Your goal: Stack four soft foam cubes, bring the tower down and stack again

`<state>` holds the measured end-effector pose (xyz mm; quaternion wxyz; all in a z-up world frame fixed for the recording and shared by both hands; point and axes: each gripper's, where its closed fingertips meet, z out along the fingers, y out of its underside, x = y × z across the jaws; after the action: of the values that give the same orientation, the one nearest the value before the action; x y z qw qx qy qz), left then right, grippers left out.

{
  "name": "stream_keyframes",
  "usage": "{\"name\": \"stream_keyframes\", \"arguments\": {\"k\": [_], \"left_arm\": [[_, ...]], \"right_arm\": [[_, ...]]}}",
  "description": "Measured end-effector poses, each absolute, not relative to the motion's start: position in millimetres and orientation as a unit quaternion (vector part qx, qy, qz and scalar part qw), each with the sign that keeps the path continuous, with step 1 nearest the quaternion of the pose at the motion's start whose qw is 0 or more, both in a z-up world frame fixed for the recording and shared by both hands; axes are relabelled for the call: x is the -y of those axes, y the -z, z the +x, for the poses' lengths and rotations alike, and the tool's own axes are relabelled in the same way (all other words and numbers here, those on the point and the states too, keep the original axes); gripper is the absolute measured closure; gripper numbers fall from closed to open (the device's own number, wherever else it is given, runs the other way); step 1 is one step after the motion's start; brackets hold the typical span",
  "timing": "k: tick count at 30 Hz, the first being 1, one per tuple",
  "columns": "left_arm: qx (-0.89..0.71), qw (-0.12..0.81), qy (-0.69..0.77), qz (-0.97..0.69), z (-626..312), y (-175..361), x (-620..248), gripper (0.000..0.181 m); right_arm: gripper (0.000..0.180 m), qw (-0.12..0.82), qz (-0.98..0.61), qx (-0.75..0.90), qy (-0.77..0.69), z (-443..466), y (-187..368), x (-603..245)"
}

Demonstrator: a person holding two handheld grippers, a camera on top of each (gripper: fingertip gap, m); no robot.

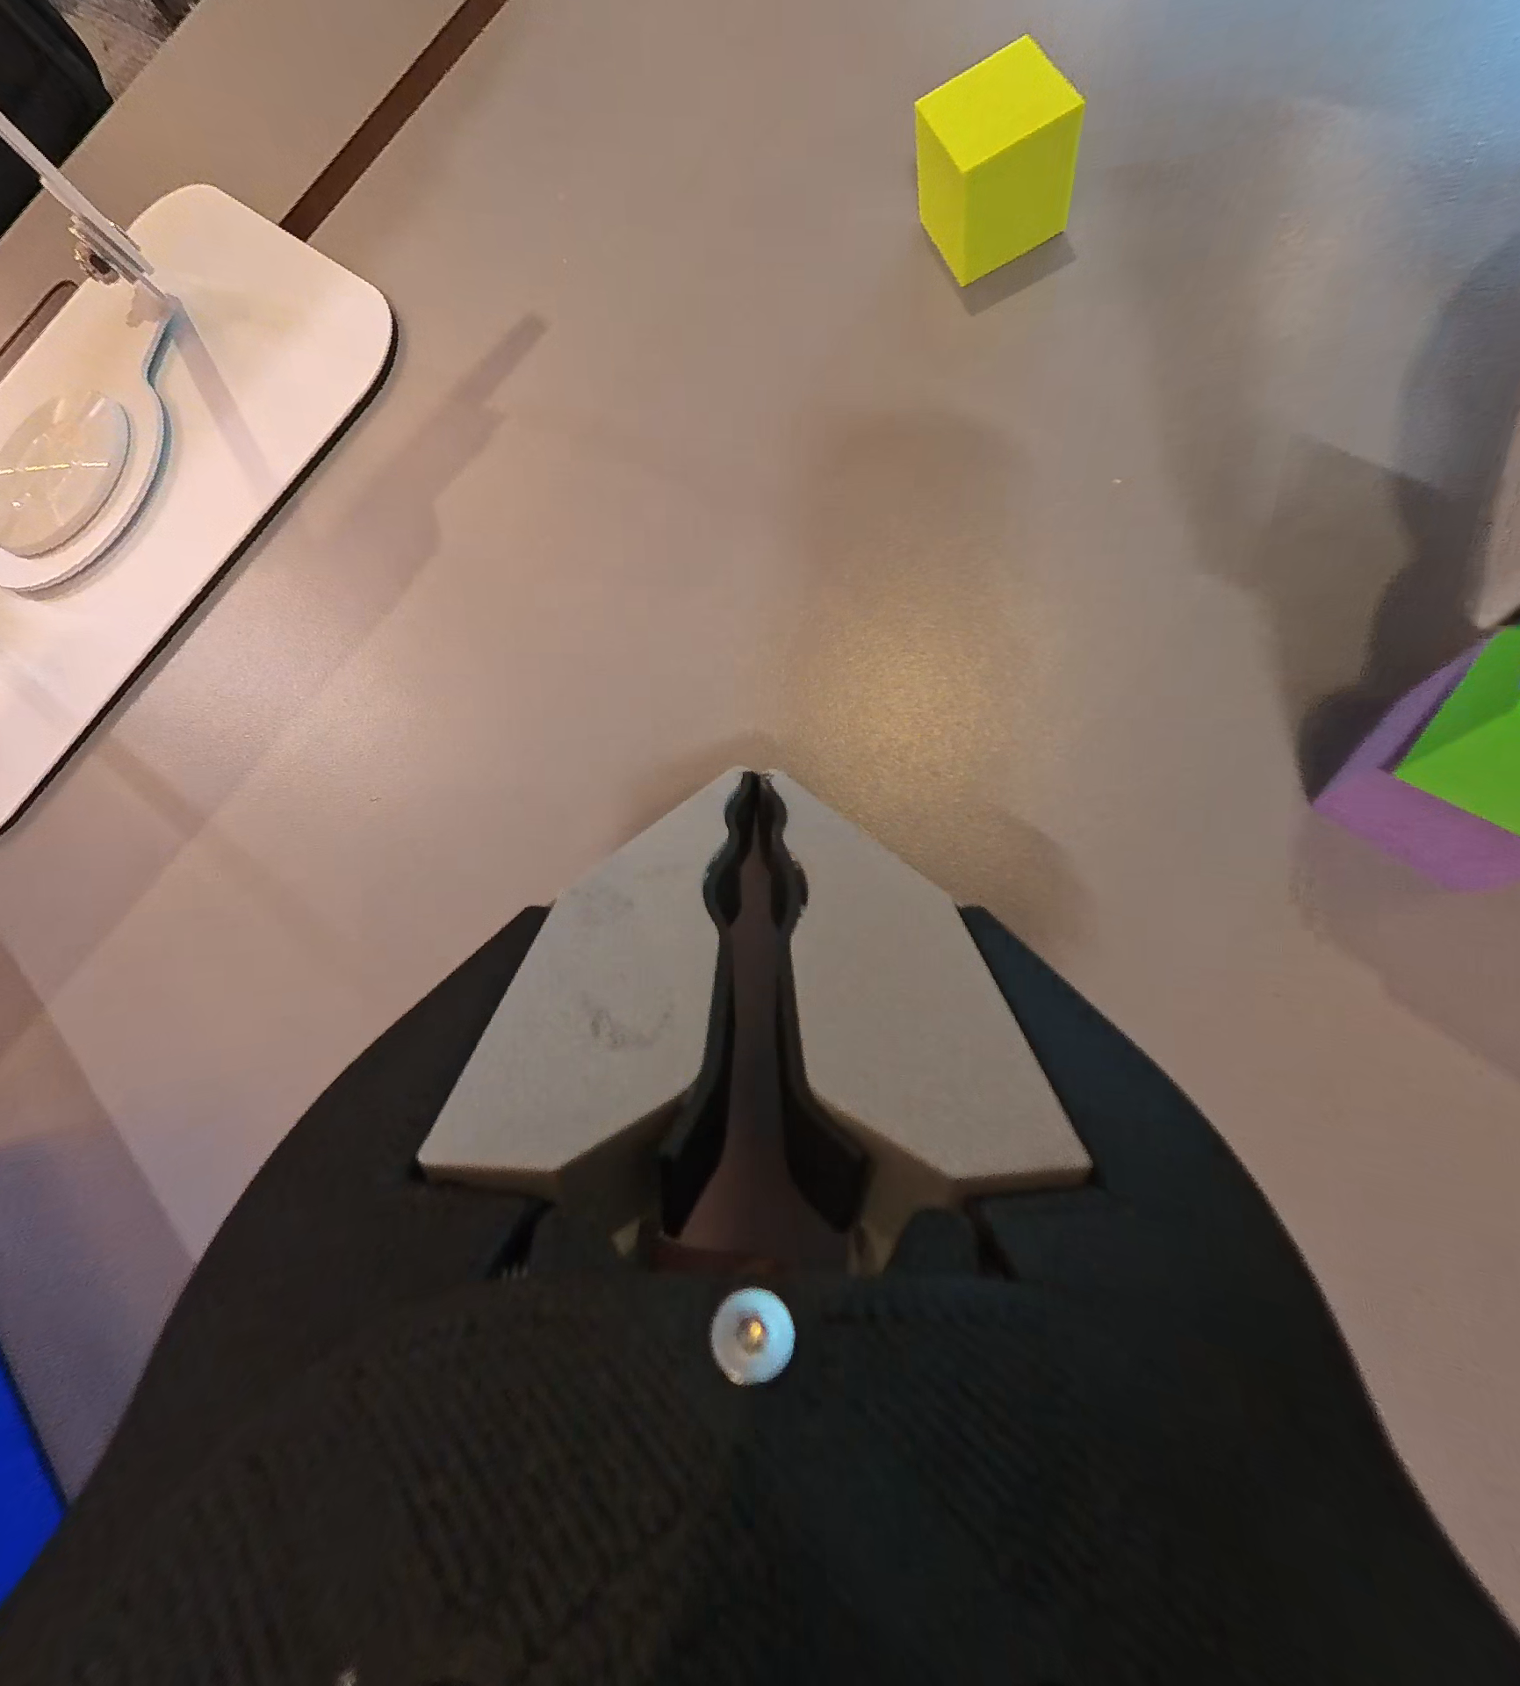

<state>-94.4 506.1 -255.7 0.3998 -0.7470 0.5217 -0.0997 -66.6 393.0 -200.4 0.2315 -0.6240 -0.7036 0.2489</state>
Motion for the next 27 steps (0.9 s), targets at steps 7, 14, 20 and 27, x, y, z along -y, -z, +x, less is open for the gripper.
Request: {"name": "stream_keyframes", "arguments": {"k": [7, 14, 20, 27], "left_arm": [[-0.522, 0.4, 0.1, -0.747, -94, 256, -506, 0.181], [-0.522, 0.4, 0.099, -0.747, -94, 256, -506, 0.181], [-0.522, 0.4, 0.1, -0.747, -94, 256, -506, 0.181], [-0.522, 0.4, 0.099, -0.747, -94, 256, -506, 0.181]], "right_arm": [[0.128, 0.251, -0.627, 0.682, -0.279, -67, 184, -395], [0.126, 0.348, -0.759, 0.517, -0.188, -13, 162, -482], [0.125, 0.311, -0.855, 0.391, -0.138, 29, 189, -519], [0.128, 0.231, -0.884, 0.397, -0.084, 41, 234, -517]]}}
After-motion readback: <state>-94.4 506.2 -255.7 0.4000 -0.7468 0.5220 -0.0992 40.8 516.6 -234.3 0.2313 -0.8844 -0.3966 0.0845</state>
